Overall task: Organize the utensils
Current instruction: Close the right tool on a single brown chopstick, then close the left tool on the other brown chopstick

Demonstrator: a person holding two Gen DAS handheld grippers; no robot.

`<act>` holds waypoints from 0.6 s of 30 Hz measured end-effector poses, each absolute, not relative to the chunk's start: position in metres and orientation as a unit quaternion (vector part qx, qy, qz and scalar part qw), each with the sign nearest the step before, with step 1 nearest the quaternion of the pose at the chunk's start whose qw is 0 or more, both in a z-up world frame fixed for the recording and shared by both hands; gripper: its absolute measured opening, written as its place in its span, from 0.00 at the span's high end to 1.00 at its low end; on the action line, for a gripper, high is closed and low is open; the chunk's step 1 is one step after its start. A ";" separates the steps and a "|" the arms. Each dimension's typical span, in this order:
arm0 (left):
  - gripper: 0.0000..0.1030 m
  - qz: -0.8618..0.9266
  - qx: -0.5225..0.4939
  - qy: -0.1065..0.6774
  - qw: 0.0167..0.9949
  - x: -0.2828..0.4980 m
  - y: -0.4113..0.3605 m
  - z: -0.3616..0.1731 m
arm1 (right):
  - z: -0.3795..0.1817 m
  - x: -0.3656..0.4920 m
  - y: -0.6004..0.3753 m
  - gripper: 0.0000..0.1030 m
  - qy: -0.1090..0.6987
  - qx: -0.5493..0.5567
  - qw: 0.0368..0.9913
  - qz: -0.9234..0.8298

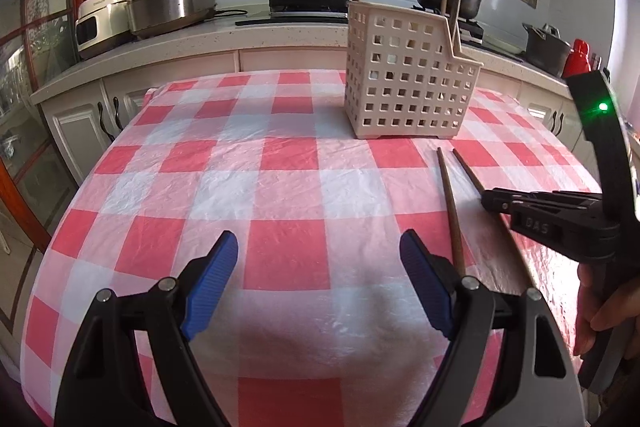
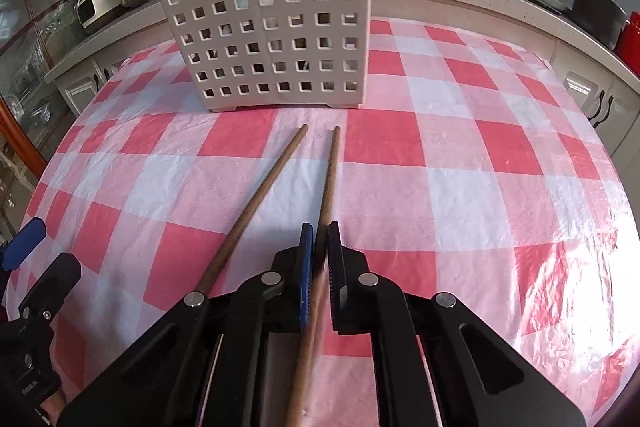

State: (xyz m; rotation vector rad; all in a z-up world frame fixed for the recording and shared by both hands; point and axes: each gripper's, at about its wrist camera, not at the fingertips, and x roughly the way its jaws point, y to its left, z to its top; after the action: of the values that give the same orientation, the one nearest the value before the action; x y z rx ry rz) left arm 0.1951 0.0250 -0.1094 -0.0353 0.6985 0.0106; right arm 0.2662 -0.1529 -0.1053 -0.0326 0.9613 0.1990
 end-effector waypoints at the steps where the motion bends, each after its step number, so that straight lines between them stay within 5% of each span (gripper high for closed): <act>1: 0.22 0.004 -0.014 0.349 0.937 0.199 0.022 -0.109 | -0.105 0.265 -0.161 0.96 0.463 -0.010 0.881 0.095; 13: 0.24 -0.050 0.029 0.424 0.904 0.268 -0.051 -0.124 | -0.104 0.250 -0.244 0.96 0.461 0.026 0.885 0.066; 18: 0.41 -0.074 0.040 0.439 0.894 0.292 -0.081 -0.130 | -0.105 0.246 -0.249 0.95 0.459 0.028 0.884 0.078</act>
State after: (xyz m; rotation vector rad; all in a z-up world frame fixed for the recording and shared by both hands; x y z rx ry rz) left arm 0.2923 -0.0812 -0.1303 0.0827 0.9111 -0.1537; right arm 0.2461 -0.2488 -0.1047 0.0585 0.9554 0.1619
